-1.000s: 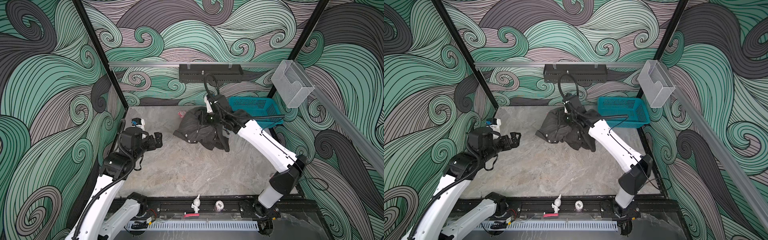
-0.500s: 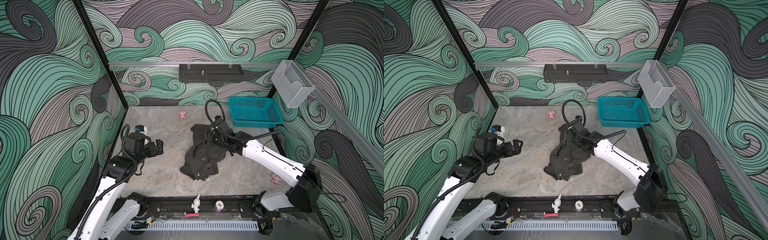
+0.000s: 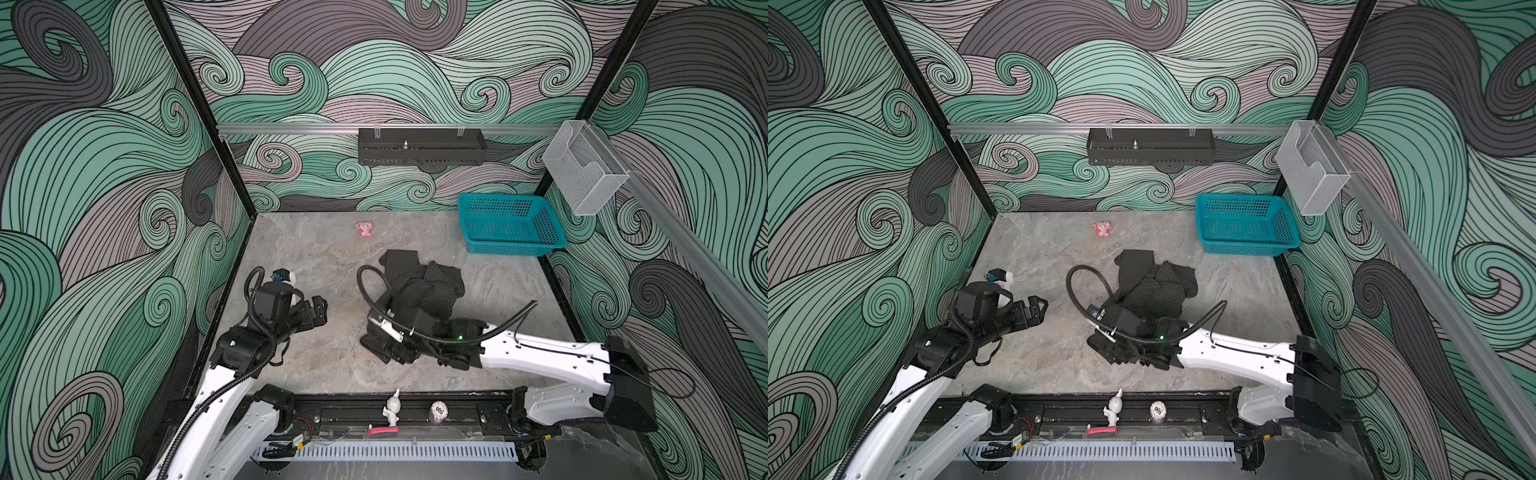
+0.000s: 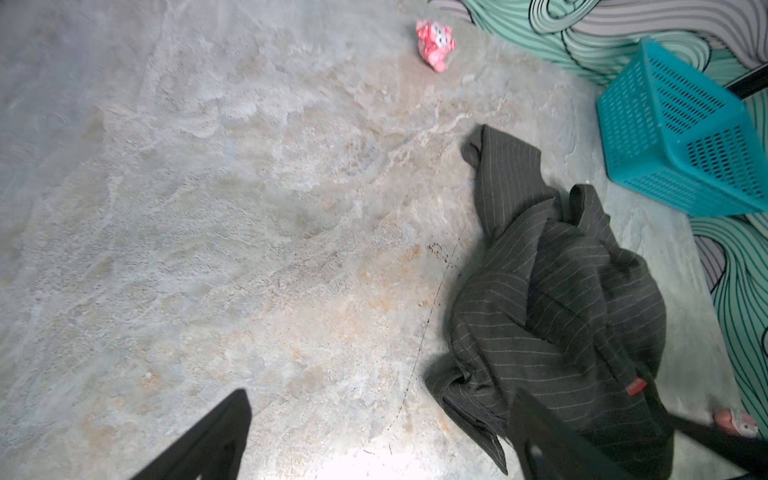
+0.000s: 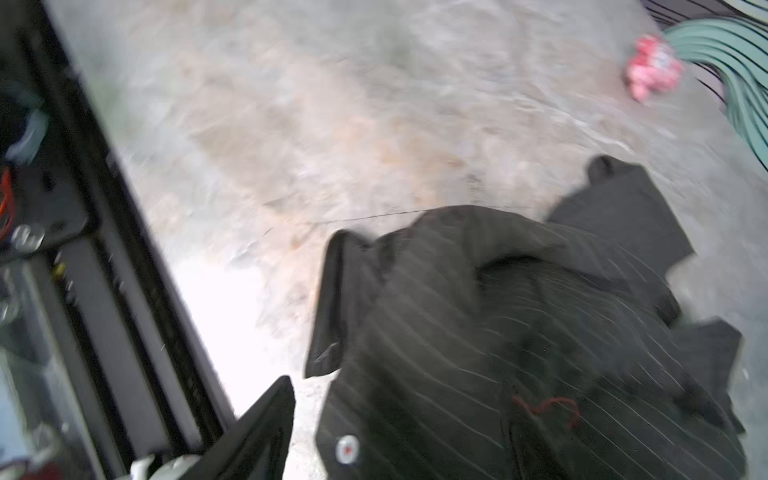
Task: Fold and stack the long sleeve shirts
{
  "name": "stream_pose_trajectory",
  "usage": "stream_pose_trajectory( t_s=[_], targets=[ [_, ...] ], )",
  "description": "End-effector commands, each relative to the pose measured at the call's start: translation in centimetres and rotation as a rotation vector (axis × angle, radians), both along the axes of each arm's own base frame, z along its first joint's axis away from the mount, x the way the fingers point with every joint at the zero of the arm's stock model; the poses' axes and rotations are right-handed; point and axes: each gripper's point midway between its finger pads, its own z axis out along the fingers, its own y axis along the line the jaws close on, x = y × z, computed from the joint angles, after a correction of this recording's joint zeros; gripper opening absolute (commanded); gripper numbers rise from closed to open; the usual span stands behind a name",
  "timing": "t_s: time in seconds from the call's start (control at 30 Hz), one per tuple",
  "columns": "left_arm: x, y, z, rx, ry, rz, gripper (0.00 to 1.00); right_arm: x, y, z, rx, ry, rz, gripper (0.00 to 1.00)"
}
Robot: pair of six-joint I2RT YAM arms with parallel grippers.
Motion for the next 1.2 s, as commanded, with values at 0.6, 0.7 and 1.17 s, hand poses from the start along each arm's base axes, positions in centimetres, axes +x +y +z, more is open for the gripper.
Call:
stream_pose_trajectory(
  t_s=[0.6,0.7,1.17],
  targets=[
    [-3.3,4.4,3.9,0.076,-0.141,0.151,0.99,5.3,2.4,-11.8,-0.273,0.038,-0.018,0.41],
    [-3.2,4.3,3.8,0.085,-0.138,0.141,0.98,4.9,2.3,-9.2,-0.218,0.04,-0.013,0.09],
    [-1.4,-4.8,8.3,-0.068,-0.455,-0.375,0.93,0.5,-3.6,23.7,0.57,0.122,0.298,0.0]
  ],
)
